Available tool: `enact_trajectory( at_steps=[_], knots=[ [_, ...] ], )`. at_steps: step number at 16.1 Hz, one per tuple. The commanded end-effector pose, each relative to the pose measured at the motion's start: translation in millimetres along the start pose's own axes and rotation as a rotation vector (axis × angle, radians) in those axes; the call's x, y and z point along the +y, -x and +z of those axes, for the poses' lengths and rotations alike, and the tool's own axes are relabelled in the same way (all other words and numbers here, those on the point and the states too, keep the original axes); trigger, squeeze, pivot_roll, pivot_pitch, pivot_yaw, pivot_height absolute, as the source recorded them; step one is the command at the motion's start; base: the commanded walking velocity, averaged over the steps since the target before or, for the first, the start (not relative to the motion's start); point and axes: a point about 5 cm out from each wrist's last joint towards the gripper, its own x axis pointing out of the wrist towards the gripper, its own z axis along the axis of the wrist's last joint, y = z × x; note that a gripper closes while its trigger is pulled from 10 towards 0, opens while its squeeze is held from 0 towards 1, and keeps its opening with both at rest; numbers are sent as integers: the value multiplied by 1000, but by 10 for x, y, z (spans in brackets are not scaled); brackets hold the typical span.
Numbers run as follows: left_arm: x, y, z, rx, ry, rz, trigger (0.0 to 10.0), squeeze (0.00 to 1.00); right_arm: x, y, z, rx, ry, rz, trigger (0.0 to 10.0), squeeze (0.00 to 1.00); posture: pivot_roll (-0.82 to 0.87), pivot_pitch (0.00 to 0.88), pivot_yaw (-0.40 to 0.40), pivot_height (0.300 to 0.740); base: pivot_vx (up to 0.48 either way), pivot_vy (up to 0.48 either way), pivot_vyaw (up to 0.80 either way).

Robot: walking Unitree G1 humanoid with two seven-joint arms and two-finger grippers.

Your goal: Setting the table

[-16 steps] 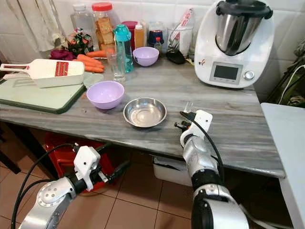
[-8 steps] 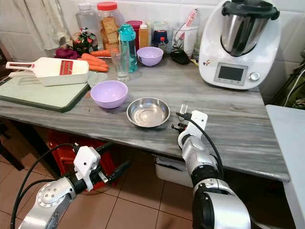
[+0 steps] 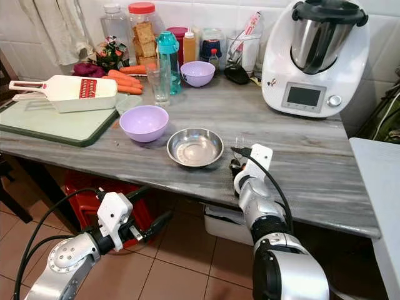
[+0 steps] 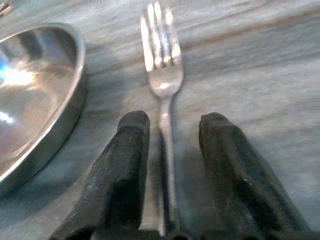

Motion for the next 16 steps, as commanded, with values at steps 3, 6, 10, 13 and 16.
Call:
enact_trajectory(
  at_steps=[3,6,10,13,16],
  knots=[
    [0,3,35,0,-25,-9,10000,0,-40,10,162,-107,-26,-18,10000,1000,108,0,9,740,0,0,0],
    [2,-12,37,-3,-20,-11,10000,0,-76,85,305,-265,-31,-12,10000,1000,102,0,9,740,0,0,0],
    [1,-48,43,-12,-15,-14,10000,0,-229,295,339,-424,33,-28,10000,1000,89,0,5,740,0,0,0],
    [18,-77,42,-29,28,13,10000,0,-450,612,295,-519,113,-106,10000,1000,65,0,9,740,0,0,0],
    [164,-51,48,-53,85,148,10000,0,-497,840,220,-528,167,-128,10000,1000,55,0,11,740,0,0,0]
  ],
)
